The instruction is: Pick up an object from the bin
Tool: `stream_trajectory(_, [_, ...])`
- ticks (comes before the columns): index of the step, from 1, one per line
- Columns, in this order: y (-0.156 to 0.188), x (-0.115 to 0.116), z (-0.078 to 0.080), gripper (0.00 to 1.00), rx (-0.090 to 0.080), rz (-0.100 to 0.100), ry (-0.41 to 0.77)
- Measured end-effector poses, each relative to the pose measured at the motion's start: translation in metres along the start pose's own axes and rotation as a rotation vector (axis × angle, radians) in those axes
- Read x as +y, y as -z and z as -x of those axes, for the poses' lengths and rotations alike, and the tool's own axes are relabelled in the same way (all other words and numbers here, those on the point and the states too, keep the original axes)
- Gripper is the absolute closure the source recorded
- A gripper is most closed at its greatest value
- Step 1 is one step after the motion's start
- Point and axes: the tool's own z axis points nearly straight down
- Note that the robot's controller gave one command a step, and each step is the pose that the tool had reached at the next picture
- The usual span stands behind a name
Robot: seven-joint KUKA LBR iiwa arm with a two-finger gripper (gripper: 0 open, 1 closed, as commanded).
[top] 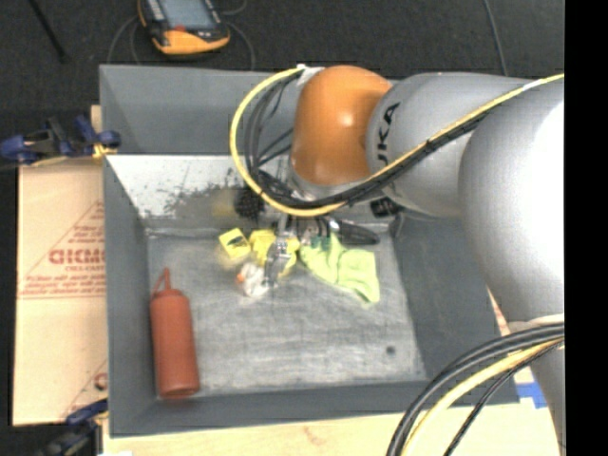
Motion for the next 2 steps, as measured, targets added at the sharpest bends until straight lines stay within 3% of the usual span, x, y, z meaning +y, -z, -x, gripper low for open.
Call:
stream_trajectory(1, [-0.0537, 0.0020, 0.0113, 1.00, -0.002, 0.004, 0.092])
stream_trajectory(2, [-0.0537, 0.0020, 0.0113, 1.00, -0.002, 0.004, 0.092])
